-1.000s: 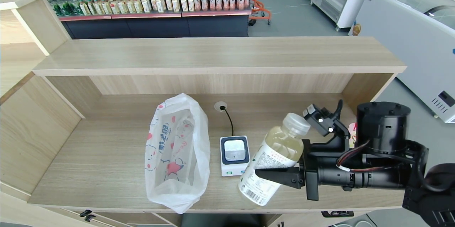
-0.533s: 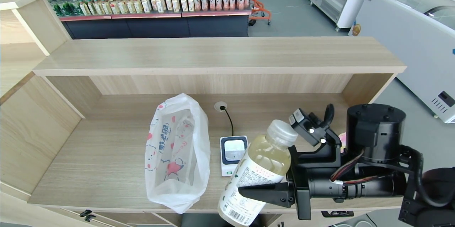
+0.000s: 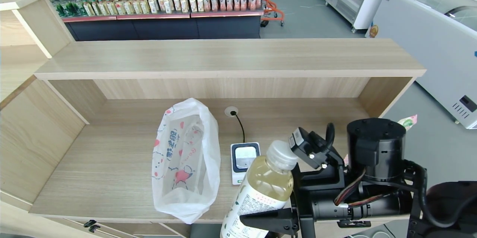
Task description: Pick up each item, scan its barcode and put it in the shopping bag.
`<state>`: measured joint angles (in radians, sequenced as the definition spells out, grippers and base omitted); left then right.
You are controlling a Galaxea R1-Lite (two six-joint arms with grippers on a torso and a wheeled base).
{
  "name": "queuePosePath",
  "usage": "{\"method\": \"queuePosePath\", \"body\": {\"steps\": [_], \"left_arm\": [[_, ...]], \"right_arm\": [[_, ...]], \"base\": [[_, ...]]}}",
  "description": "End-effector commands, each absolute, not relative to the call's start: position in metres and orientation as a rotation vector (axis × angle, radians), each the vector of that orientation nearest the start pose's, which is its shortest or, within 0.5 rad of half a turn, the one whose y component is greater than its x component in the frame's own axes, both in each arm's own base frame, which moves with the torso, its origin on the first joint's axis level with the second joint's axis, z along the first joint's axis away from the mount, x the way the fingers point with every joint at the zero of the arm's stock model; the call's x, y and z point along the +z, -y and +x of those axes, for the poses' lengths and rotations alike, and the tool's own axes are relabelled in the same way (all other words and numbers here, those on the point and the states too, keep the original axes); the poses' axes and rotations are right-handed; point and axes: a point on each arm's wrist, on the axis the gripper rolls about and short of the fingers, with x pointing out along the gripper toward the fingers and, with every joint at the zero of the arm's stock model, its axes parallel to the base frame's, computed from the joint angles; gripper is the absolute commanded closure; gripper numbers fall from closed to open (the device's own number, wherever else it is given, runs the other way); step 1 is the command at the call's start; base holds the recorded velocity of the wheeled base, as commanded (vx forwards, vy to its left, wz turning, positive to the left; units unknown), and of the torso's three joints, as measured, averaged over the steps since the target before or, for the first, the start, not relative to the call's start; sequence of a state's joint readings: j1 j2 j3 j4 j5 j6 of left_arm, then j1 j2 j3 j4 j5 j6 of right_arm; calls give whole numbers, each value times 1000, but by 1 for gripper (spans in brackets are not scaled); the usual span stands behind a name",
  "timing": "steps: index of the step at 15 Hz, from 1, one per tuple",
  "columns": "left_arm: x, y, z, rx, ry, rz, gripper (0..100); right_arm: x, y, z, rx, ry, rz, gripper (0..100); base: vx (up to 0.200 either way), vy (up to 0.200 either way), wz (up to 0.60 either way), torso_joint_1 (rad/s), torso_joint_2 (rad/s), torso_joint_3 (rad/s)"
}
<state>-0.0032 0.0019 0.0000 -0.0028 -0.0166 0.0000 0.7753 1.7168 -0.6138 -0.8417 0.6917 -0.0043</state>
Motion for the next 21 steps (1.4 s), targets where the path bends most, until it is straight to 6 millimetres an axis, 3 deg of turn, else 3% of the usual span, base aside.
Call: {"method": "queuePosePath", "body": {"steps": [1,19,21], "left_arm": [[76,0,-23,-20,2,0,0],[76,0,-23,-20,2,0,0],[76,0,-23,-20,2,0,0]], "right_arm": [[144,-211,194,1458,-305,-17,100],[143,-211,195,1449,-306,-20,100],[145,-207,198,1376,-225,-128,100]], "base": [[0,0,0,0,0,0],[0,0,0,0,0,0],[0,0,0,0,0,0]]}}
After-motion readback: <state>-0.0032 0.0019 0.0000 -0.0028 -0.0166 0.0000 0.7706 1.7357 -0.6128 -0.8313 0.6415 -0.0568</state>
